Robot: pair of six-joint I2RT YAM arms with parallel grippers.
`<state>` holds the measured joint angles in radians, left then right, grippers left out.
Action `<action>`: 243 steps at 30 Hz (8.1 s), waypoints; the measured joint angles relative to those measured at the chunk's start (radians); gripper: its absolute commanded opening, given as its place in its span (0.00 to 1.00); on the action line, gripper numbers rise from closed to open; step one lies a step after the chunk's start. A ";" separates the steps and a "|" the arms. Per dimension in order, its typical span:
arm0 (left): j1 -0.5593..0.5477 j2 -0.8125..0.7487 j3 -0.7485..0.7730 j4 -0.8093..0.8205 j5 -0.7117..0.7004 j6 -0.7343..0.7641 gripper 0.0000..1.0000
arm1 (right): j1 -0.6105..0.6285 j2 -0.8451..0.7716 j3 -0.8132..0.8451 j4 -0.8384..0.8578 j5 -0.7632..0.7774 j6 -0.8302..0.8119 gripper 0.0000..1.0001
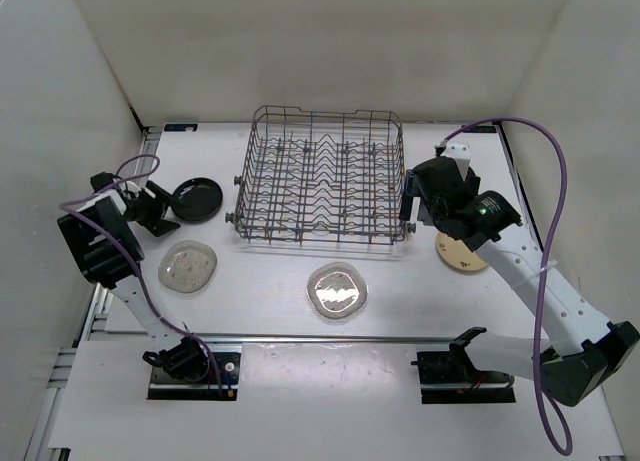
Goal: Load the plates into the dish rack
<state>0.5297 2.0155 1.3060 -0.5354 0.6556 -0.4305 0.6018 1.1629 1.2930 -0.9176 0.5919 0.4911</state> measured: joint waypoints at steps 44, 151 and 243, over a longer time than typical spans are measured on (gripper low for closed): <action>-0.054 -0.144 0.319 0.178 -0.094 -0.227 0.10 | 0.000 -0.051 0.001 0.006 -0.034 -0.023 1.00; -0.951 -0.230 0.385 0.423 -1.069 0.381 1.00 | -0.395 0.106 0.103 0.061 -0.247 0.162 1.00; -0.578 -0.560 -0.096 0.222 -0.231 -0.166 1.00 | -0.935 0.855 -0.217 1.273 -0.980 0.742 0.88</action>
<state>-0.0486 1.4555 1.2098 -0.3134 0.4248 -0.5964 -0.3332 2.0182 1.0760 0.3553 -0.3878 1.2327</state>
